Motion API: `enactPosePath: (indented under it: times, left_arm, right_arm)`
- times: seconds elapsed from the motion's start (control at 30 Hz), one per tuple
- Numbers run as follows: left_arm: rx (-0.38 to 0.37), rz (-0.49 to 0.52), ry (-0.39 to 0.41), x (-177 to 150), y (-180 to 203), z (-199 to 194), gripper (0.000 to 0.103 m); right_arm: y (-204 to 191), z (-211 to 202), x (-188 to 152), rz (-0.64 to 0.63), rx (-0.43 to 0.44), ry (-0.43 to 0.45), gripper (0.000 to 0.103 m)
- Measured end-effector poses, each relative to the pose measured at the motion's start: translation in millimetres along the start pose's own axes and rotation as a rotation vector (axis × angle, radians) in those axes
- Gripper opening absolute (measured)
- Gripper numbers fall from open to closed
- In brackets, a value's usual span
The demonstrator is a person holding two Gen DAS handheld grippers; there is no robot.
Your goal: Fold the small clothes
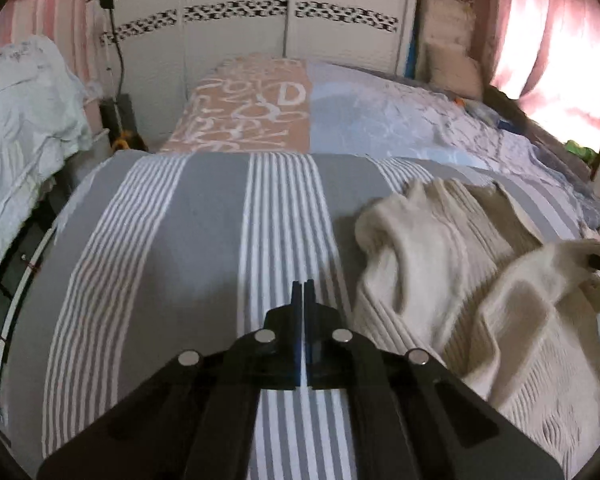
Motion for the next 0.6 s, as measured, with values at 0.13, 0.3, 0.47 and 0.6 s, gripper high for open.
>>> enactPosePath:
  times: [0.13,0.3,0.47,0.6]
  left_arm:
    - [-0.088,0.055,-0.021,-2.7,21.6,-17.8,0.077]
    - [-0.178,0.151,-0.012,-6.3,56.2,-40.5,0.083]
    - [-0.235,0.107,-0.202,-15.6,66.3,-6.0,0.033]
    - [-0.238,0.041,-0.274,-17.1,61.1,15.6,0.011]
  right_arm:
    - [-8.7,-4.5,-0.3,-0.04,-0.014,0.019,0.013]
    - [-10.7,-6.0,0.4,-0.055,-0.008,0.024,0.013]
    - [-10.8,-2.5,-2.1,-0.052,-0.001,0.018,0.013]
    - [-14.5,-9.9,-2.4,-0.085,-0.009,0.042,0.012]
Point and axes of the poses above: each gripper's, at about its wrist camera, not at the fingertips, and z roughly the way its jaws point, y to its right, x to its top, the point moved 1 cm from there along z, roughly the way its jaws point, and after that the axes turned 10 degrees about y, right-handed, at the moved point
